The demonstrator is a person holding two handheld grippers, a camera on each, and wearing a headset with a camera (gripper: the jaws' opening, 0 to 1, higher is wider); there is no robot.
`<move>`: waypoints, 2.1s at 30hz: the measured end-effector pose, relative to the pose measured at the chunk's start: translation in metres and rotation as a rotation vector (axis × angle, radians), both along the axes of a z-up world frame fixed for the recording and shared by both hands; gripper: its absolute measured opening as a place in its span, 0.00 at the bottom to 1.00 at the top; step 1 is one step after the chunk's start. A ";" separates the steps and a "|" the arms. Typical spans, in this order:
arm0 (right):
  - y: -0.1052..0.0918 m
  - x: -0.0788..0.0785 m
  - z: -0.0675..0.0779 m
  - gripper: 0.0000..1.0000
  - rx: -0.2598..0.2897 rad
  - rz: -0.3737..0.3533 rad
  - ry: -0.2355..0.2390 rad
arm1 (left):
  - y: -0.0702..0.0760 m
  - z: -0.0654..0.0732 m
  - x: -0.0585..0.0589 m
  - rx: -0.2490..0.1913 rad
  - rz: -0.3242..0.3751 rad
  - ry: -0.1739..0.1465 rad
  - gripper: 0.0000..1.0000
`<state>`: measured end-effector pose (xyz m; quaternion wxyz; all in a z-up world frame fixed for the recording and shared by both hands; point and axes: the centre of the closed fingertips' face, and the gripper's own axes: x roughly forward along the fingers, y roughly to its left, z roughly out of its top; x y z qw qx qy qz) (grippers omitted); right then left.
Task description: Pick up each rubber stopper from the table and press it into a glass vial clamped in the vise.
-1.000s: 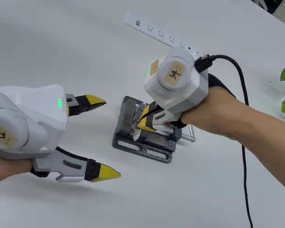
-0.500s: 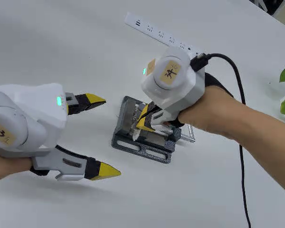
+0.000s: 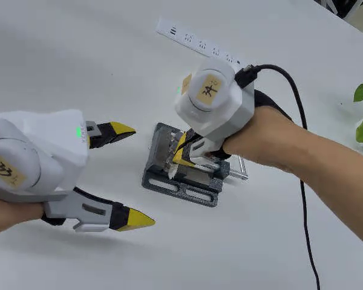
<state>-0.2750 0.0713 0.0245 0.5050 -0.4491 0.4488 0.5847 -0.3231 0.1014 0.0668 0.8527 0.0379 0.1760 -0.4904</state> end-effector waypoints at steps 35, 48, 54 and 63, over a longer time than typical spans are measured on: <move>-0.014 -0.005 0.022 0.06 0.207 -0.131 -0.005 | 0.010 0.006 -0.008 0.064 -0.004 -0.005 0.84; -0.031 -0.011 0.034 0.22 0.324 -0.242 -0.015 | 0.013 0.008 -0.010 0.092 -0.010 -0.004 0.89; -0.050 -0.010 0.040 0.28 0.390 -0.310 -0.032 | 0.015 0.011 -0.009 0.097 -0.008 -0.006 0.91; -0.073 -0.017 0.046 0.40 0.488 -0.380 -0.046 | 0.014 0.013 -0.011 0.105 -0.014 -0.012 0.96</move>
